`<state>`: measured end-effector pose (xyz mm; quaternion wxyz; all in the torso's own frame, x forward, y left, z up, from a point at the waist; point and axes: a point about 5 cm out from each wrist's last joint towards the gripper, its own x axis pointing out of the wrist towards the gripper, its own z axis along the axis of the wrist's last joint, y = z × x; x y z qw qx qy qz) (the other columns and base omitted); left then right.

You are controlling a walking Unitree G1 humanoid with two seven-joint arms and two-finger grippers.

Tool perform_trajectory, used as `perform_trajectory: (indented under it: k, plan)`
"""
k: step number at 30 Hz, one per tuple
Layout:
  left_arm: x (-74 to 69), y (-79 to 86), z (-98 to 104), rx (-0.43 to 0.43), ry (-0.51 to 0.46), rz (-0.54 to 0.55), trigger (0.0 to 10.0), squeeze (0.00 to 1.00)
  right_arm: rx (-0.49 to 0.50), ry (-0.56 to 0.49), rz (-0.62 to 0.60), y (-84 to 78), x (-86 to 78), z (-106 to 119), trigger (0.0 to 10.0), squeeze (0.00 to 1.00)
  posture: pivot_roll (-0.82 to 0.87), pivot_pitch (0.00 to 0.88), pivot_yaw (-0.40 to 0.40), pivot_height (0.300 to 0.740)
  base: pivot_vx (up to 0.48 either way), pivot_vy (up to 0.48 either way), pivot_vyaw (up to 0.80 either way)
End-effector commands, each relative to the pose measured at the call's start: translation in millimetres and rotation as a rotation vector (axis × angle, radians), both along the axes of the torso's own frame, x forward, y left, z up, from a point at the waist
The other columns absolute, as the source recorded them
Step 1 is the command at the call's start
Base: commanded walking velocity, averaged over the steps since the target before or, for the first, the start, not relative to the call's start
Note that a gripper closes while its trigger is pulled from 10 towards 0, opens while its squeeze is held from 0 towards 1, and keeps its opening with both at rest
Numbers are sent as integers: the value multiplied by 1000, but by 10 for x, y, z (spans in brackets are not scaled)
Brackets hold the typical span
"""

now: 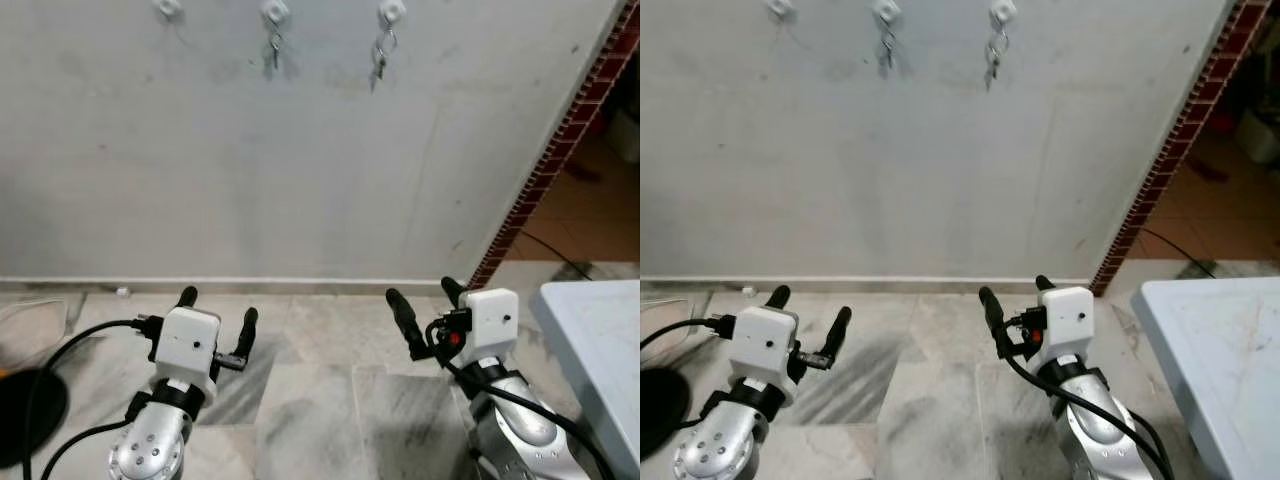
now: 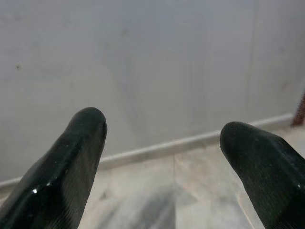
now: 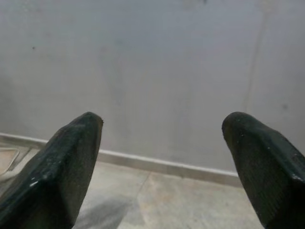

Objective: Hang keys on a hook

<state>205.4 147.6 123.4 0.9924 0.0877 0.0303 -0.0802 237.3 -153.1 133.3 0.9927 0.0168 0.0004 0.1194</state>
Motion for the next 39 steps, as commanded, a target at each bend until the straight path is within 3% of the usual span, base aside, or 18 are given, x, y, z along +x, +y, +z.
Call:
perform_trajectory:
  k: [1,12,39]
  plan:
    - [1,-7,17,7,-9,-6,10000,0,-7,-1,-29,-76,-13,4,10000,0,65,108,17,740,-285,0,0]
    - [-1,-18,12,5,-7,-17,10000,0,-4,9,-46,-101,-2,-1,10000,0,57,119,22,740,-282,0,0]
    - [23,-45,8,-7,-12,-43,10000,0,-22,12,-50,-116,35,4,10000,0,43,127,21,740,0,0,-788]
